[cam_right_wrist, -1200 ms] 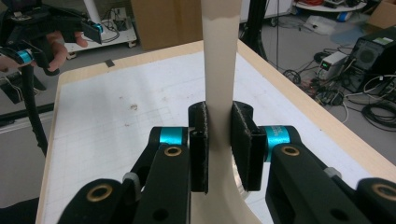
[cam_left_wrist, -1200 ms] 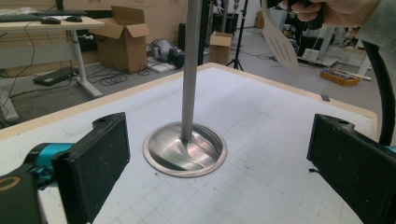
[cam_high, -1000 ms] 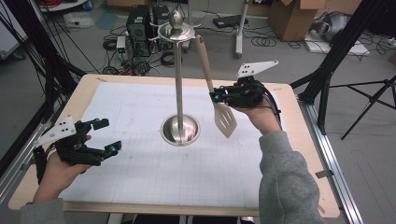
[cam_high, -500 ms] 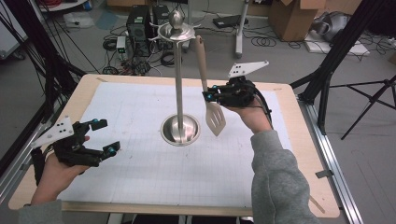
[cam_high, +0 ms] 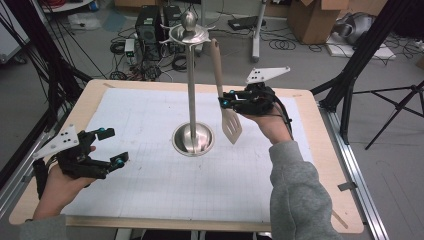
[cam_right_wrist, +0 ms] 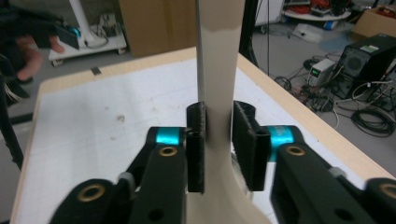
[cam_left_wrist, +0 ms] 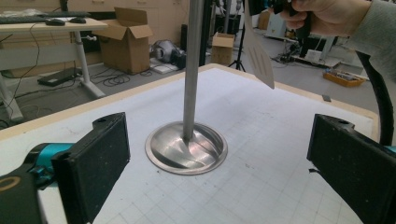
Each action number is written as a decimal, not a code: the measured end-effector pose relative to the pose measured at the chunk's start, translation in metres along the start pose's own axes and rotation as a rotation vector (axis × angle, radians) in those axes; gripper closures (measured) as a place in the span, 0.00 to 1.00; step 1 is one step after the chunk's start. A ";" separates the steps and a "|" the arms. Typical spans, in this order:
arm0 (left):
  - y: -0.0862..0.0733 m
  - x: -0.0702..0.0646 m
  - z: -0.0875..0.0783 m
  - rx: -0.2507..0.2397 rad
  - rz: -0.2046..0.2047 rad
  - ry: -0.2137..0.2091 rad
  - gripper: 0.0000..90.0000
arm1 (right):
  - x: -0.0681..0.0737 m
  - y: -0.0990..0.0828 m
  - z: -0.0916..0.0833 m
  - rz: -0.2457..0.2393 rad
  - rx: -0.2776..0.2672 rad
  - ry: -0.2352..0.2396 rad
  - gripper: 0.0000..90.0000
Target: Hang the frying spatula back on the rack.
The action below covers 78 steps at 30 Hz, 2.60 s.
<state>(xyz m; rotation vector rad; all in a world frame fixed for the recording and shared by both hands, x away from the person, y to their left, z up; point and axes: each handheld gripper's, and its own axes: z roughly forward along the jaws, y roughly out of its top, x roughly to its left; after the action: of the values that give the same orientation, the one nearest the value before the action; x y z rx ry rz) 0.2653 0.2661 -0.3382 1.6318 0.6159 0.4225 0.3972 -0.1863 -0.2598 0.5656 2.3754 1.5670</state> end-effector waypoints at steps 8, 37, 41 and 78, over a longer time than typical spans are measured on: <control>0.001 0.000 0.000 0.000 0.003 -0.002 0.07 | 0.009 -0.010 -0.019 -0.003 -0.054 -0.016 0.49; 0.001 0.002 0.015 0.010 0.003 -0.024 0.07 | 0.028 -0.084 -0.082 0.014 -0.164 -0.006 0.16; 0.001 0.002 0.019 0.014 0.003 -0.033 0.07 | 0.027 -0.095 -0.091 0.027 -0.180 -0.045 0.16; -0.007 0.008 0.031 0.002 -0.003 -0.008 0.07 | 0.037 -0.177 -0.159 0.142 -0.286 -0.364 0.16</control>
<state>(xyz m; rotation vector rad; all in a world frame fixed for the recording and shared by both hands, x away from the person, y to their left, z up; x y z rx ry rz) 0.2884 0.2472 -0.3505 1.6341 0.6129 0.4135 0.2675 -0.3633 -0.3590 0.8830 1.8437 1.6565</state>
